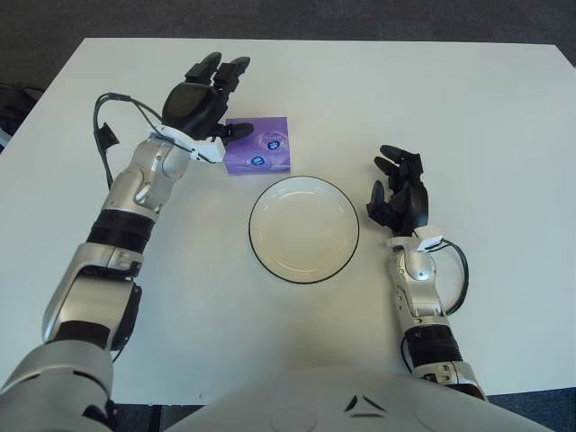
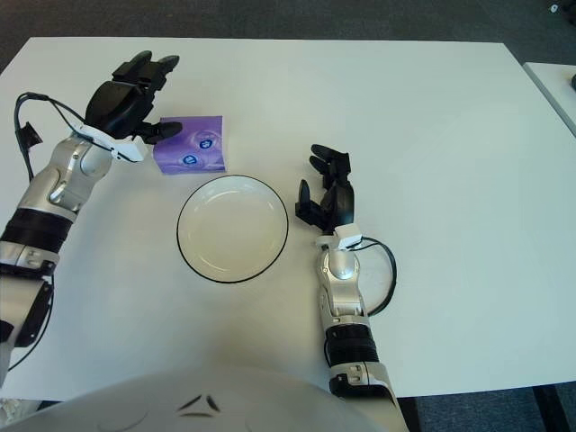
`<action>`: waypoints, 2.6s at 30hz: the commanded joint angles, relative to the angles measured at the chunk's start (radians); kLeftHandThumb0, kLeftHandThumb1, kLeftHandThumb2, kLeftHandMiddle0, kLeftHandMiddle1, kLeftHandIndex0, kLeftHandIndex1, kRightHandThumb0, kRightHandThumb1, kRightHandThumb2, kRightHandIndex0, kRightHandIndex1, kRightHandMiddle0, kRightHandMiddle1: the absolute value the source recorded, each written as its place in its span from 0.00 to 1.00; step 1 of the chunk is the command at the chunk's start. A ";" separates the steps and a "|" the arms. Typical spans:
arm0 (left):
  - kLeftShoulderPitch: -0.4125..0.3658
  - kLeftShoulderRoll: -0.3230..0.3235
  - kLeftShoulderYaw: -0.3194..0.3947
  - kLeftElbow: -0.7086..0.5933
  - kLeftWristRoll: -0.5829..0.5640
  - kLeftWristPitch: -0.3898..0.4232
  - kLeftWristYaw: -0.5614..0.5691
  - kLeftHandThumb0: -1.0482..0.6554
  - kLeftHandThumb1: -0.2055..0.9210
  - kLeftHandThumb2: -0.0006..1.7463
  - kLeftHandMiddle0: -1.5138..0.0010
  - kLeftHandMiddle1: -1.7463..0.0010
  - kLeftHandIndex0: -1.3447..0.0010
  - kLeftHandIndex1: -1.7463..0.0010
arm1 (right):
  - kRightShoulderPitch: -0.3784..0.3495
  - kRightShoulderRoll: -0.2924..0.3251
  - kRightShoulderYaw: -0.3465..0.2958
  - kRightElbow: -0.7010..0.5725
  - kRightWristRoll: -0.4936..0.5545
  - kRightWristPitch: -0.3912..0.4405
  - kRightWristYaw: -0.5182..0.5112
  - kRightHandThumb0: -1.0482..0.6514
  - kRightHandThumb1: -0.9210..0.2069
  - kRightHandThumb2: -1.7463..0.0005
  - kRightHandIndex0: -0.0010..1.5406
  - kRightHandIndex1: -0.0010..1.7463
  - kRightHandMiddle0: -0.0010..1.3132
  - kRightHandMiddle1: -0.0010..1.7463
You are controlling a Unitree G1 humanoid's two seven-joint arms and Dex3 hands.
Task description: Put the tissue paper into the plate.
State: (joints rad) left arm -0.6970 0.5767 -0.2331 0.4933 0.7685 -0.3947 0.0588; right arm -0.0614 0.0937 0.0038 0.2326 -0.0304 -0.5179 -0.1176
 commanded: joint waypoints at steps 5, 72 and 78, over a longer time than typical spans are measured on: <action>-0.101 0.079 -0.078 0.143 -0.013 -0.131 -0.137 0.03 1.00 0.25 0.99 1.00 1.00 0.87 | 0.122 0.024 0.002 0.222 -0.010 0.052 -0.017 0.46 0.28 0.43 0.26 0.53 0.06 0.66; -0.214 0.033 -0.140 0.176 -0.160 -0.187 -0.464 0.00 0.92 0.01 1.00 1.00 1.00 1.00 | 0.086 0.029 -0.014 0.317 0.006 -0.005 -0.019 0.49 0.31 0.40 0.26 0.55 0.06 0.68; -0.212 -0.006 -0.164 0.220 -0.134 -0.182 -0.397 0.00 0.92 0.01 1.00 1.00 1.00 1.00 | 0.089 0.029 -0.013 0.315 0.003 -0.006 -0.020 0.49 0.31 0.40 0.26 0.55 0.05 0.68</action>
State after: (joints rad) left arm -0.9154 0.6030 -0.3872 0.6663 0.6124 -0.5803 -0.4104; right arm -0.1308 0.0972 -0.0020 0.3004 -0.0298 -0.5221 -0.1283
